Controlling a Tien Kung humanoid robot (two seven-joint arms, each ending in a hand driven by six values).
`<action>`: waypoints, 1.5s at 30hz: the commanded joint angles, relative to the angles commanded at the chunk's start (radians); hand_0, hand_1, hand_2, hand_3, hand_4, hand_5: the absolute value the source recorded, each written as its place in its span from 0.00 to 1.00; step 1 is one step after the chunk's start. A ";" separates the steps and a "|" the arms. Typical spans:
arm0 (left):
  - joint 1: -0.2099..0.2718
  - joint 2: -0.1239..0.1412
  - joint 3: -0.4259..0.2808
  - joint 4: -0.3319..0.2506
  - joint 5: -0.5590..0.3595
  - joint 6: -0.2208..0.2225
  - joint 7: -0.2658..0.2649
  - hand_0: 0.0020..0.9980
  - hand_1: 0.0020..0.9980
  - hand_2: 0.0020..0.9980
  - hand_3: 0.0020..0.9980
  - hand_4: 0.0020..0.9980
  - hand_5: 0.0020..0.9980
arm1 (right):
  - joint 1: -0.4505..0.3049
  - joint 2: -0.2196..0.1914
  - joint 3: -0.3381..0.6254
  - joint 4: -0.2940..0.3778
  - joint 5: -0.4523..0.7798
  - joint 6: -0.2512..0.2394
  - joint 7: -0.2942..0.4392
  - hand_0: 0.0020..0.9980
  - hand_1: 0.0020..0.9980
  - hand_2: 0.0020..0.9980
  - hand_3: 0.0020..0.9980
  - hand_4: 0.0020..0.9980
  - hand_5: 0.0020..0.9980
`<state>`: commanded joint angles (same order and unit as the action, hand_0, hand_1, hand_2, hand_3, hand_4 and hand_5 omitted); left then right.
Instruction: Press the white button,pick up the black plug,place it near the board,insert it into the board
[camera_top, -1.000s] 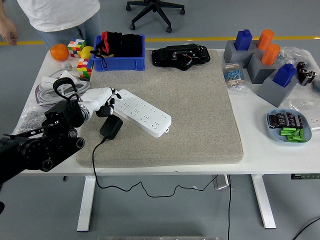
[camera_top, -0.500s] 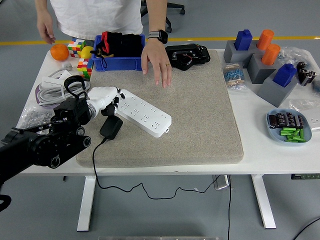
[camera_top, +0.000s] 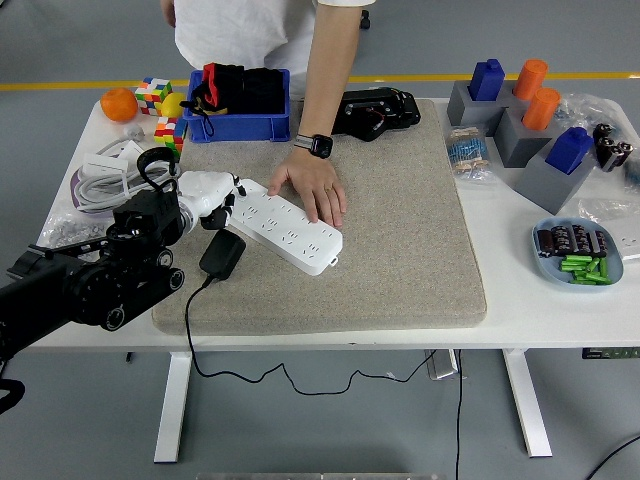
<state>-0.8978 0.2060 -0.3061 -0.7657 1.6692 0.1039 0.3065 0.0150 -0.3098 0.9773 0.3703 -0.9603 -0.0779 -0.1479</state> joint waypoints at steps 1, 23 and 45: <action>0.000 0.000 0.003 0.000 -0.001 0.000 -0.001 0.10 0.10 0.13 0.74 0.00 0.00 | 0.000 0.000 0.000 0.000 0.000 0.000 0.000 0.56 0.49 0.50 0.50 0.64 0.39; 0.008 0.028 -0.131 -0.049 -0.002 0.021 -0.019 0.16 0.16 0.18 0.74 0.00 0.00 | -0.002 0.004 0.011 0.003 -0.001 -0.001 0.001 0.56 0.49 0.50 0.50 0.64 0.39; 0.405 0.122 -0.497 -0.497 -0.013 0.104 0.029 0.68 0.79 0.76 0.85 0.87 0.38 | -0.013 0.013 0.034 0.005 -0.012 -0.003 0.001 0.56 0.49 0.50 0.50 0.64 0.39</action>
<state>-0.4930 0.3278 -0.8030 -1.2625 1.6567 0.2082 0.3353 0.0022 -0.2968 1.0110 0.3750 -0.9721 -0.0806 -0.1467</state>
